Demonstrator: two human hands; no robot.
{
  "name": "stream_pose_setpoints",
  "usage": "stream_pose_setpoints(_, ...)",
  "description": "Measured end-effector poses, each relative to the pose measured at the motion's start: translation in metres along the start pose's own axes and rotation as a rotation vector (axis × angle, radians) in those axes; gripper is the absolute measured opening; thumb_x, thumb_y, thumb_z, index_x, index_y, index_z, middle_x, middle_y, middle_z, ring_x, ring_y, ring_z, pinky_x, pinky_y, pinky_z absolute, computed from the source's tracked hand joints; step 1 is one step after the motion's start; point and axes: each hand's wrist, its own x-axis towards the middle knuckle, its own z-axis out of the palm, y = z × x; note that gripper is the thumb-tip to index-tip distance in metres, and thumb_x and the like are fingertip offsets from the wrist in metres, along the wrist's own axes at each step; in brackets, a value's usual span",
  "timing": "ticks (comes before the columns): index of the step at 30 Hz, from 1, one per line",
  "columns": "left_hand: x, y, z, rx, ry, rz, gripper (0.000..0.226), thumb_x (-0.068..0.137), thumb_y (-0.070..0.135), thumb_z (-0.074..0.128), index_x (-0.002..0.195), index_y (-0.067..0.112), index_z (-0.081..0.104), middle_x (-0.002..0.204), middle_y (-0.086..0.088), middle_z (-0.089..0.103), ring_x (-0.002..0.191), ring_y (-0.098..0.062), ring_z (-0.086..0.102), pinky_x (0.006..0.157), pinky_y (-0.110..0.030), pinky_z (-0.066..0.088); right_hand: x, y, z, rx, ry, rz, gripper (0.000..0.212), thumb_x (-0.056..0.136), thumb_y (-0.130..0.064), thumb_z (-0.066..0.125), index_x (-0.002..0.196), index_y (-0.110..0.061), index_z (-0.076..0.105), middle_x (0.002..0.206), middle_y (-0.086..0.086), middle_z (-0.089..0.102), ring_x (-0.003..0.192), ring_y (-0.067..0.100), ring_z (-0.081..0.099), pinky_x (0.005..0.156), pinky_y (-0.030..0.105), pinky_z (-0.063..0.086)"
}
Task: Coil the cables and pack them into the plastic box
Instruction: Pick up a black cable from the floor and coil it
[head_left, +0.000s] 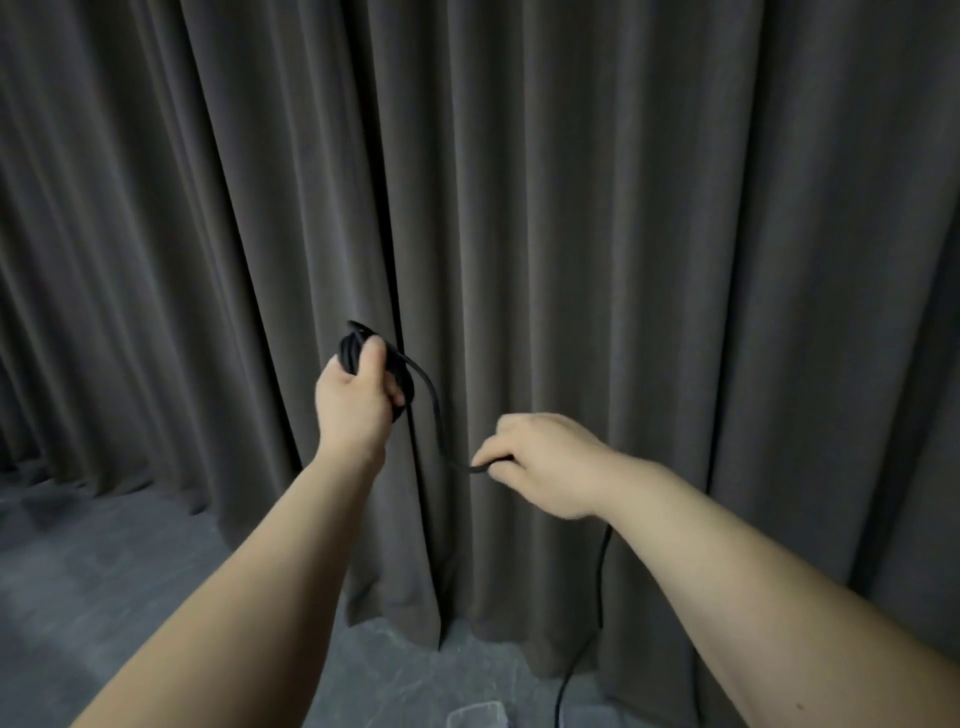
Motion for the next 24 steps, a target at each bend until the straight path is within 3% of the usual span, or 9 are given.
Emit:
stream_pose_setpoints(3,-0.008,0.0,0.003,0.079,-0.113,0.035,0.033,0.095,0.024,0.054,0.066,0.011,0.046,0.047,0.0,0.05,0.044,-0.011,0.045,0.046,-0.018,0.039,0.005,-0.023,-0.021,-0.077,-0.086,-0.075,0.033,0.094,-0.021,0.047,0.119,-0.031,0.066,0.119,-0.008,0.062,0.114,0.015,0.054,0.091,0.021,0.039)
stream_pose_setpoints(6,-0.016,-0.005,0.005,0.095,-0.289,0.004,0.034,0.096,0.021,0.056,0.065,0.01,0.048,0.047,-0.001,0.051,0.047,-0.014,0.047,0.052,-0.024,0.042,0.006,-0.03,-0.037,0.114,-0.093,-0.096,0.029,0.088,-0.017,0.054,0.109,-0.028,0.072,0.101,-0.008,0.068,0.092,0.008,0.059,0.08,0.018,0.04)
stream_pose_setpoints(10,-0.027,-0.012,0.004,-0.101,-0.555,-0.181,0.029,0.089,0.025,0.061,0.066,0.011,0.052,0.049,-0.003,0.048,0.046,-0.017,0.046,0.066,-0.033,0.041,0.009,-0.02,-0.047,0.722,0.255,-0.029,0.024,0.086,-0.001,0.06,0.092,-0.018,0.076,0.083,-0.003,0.073,0.081,0.001,0.065,0.078,0.014,0.05)
stream_pose_setpoints(13,-0.039,-0.004,0.007,-0.248,-0.603,-0.34,0.026,0.096,0.02,0.056,0.072,0.011,0.048,0.047,-0.001,0.041,0.04,-0.016,0.043,0.057,-0.029,0.048,0.015,-0.008,-0.041,0.77,0.434,0.087,0.011,0.084,-0.005,0.066,0.086,-0.013,0.073,0.085,0.007,0.073,0.077,0.01,0.063,0.075,0.025,0.052)
stream_pose_setpoints(15,-0.044,0.0,0.009,-0.304,-0.65,-0.374,0.029,0.095,0.022,0.056,0.071,0.012,0.044,0.046,0.001,0.036,0.038,-0.015,0.039,0.051,-0.025,0.046,0.018,0.0,-0.034,0.75,0.5,0.137,0.004,0.081,-0.015,0.073,0.084,-0.015,0.072,0.083,0.002,0.07,0.068,0.0,0.057,0.068,0.018,0.049)
stream_pose_setpoints(17,-0.046,0.003,0.01,-0.35,-0.701,-0.388,0.025,0.086,0.029,0.06,0.078,0.01,0.045,0.046,0.002,0.033,0.038,-0.013,0.036,0.05,-0.025,0.045,0.019,0.007,-0.029,0.7,0.541,0.189,0.017,0.079,-0.029,0.076,0.094,-0.021,0.072,0.093,-0.006,0.068,0.068,-0.008,0.053,0.072,0.012,0.04)
stream_pose_setpoints(19,-0.046,0.006,0.01,-0.375,-0.722,-0.403,0.026,0.08,0.032,0.06,0.087,0.01,0.047,0.046,0.003,0.033,0.038,-0.012,0.036,0.051,-0.025,0.045,0.019,0.01,-0.027,0.704,0.517,0.18,0.025,0.081,-0.034,0.074,0.104,-0.025,0.07,0.101,-0.01,0.066,0.071,-0.009,0.053,0.078,0.015,0.039)
stream_pose_setpoints(24,-0.052,0.013,0.015,-0.384,-0.67,-0.408,0.029,0.082,0.031,0.067,0.074,0.014,0.046,0.046,0.003,0.034,0.041,-0.013,0.038,0.059,-0.027,0.048,0.018,0.009,-0.023,0.772,0.584,0.163,0.006,0.082,-0.032,0.073,0.086,-0.027,0.073,0.081,-0.014,0.071,0.074,-0.003,0.062,0.076,0.02,0.047)
